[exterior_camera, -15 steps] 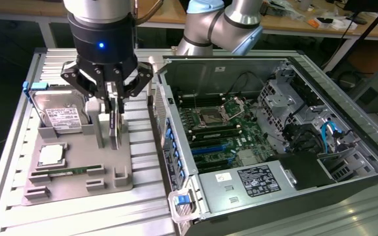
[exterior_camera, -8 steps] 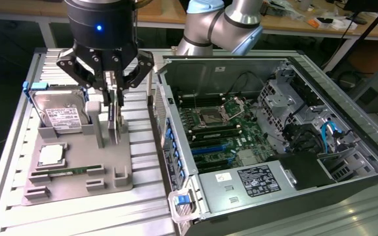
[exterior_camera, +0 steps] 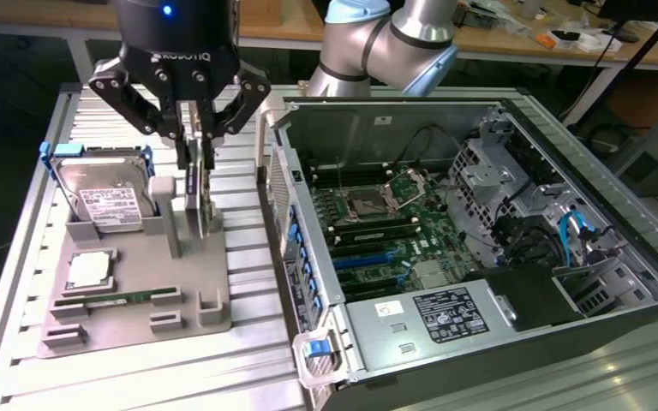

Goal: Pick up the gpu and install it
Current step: 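Pick up the gpu and move the gpu toward the slot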

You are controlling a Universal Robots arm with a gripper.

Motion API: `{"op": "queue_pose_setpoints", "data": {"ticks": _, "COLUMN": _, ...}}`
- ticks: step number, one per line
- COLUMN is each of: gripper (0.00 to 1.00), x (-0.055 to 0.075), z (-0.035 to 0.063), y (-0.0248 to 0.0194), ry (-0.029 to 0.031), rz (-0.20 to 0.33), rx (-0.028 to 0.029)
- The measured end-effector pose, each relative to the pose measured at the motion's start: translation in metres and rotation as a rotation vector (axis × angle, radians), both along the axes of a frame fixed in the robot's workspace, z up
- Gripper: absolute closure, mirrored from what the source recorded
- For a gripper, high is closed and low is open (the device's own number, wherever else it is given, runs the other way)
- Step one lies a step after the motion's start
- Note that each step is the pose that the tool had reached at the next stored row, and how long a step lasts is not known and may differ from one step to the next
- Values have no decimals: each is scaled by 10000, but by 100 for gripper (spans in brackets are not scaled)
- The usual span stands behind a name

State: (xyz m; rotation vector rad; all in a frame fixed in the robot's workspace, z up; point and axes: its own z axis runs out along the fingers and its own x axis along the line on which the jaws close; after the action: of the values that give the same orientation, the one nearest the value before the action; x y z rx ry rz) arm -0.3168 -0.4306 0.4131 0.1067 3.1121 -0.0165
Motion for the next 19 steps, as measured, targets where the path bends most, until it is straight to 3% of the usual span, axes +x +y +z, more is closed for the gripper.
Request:
{"op": "queue_pose_setpoints", "data": {"ticks": 3, "gripper": 73, "x": 0, "z": 94, "y": 0, "ry": 0, "rz": 0, "rx": -40}}
{"op": "queue_pose_setpoints", "data": {"ticks": 9, "gripper": 73, "x": 8, "z": 106, "y": 1, "ry": 1, "rz": 0, "rx": -45}}
{"op": "queue_pose_setpoints", "data": {"ticks": 19, "gripper": 73, "x": 339, "z": 105, "y": 0, "ry": 17, "rz": -1, "rx": -47}}
